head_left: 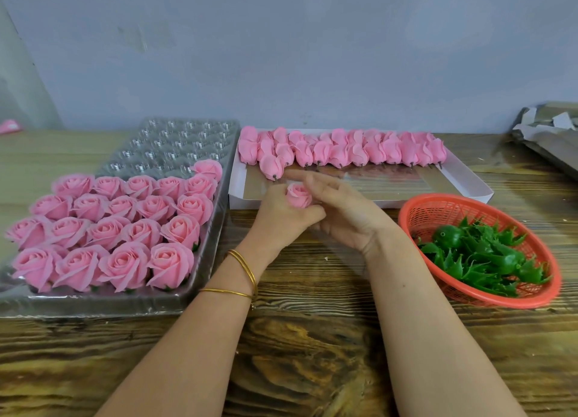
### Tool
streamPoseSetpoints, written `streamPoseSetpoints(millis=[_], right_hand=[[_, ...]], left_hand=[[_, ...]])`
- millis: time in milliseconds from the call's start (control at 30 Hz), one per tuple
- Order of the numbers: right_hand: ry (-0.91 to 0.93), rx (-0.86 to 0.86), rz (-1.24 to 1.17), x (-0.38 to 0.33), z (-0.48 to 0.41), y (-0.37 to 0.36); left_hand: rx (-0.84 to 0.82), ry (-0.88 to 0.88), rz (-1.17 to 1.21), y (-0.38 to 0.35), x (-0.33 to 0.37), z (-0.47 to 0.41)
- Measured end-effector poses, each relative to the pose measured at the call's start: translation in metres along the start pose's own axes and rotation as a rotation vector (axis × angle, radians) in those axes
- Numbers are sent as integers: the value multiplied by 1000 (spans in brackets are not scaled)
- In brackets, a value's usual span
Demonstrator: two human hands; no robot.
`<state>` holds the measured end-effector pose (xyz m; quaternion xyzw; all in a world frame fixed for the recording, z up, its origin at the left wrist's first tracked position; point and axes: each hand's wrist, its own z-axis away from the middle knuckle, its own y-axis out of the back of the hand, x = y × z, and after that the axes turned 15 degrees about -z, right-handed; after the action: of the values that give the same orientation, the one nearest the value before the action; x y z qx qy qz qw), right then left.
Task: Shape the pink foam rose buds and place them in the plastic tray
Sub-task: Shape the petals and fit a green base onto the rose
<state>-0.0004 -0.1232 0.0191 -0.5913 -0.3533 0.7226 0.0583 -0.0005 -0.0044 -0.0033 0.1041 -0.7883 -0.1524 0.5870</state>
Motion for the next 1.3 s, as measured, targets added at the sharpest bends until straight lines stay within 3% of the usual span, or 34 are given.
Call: streamPoseSetpoints(millis=[200,400,767,933,1300], right_hand=[[244,144,-26,4,-6,-9],[349,144,108,11,-9,-13],[202,51,117,15,-8,-12],[154,30,144,13,-6,-10],[39,-37,135,12,-7,-4]], left_hand=[[-108,44,75,-2,2,3],[-173,77,150,-3,-3,2],[-214,120,164,0,-6,-1],[-160,129,142,-1,-6,2],[-128,12,72,2,-1,6]])
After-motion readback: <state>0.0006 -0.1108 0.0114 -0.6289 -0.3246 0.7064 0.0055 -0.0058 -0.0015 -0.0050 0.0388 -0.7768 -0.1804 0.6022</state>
